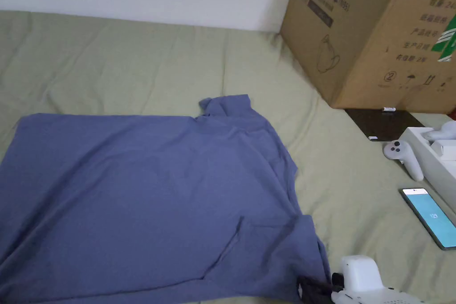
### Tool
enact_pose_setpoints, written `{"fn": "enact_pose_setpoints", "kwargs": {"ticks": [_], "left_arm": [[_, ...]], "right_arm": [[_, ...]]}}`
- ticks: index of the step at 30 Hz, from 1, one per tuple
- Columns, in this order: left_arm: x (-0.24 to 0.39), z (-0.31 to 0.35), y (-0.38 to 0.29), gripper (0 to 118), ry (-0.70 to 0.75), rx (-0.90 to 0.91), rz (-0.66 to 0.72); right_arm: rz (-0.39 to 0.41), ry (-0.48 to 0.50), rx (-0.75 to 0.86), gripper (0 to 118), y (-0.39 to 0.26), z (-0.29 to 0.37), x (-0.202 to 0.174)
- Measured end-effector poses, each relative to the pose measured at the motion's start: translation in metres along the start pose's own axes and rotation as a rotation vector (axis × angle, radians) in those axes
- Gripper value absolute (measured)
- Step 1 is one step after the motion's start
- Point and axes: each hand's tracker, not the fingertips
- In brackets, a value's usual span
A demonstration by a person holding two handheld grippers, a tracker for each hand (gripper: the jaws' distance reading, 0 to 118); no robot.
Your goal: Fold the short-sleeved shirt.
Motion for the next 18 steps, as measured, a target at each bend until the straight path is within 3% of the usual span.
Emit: {"fn": "enact_pose_setpoints", "kwargs": {"ticks": [1, 2, 10, 18], "left_arm": [[0.001, 0.001, 0.001, 7, 0.000, -0.001, -0.002], [0.002, 0.002, 0.002, 7, 0.002, -0.002, -0.003], [0.001, 0.023, 0.029, 7, -0.008, 0.010, 0.005], [-0.009, 0.000, 0.123, 7, -0.029, 0.011, -0.030]], "right_arm": [[0.004, 0.037, 0.001, 18, -0.001, 0.000, -0.001], [0.010, 0.057, 0.009, 5, -0.002, 0.001, -0.002], [0.023, 0.061, 0.110, 5, 0.010, 0.051, -0.007], [0.040, 0.108, 0.126, 5, 0.122, 0.043, 0.005]]}}
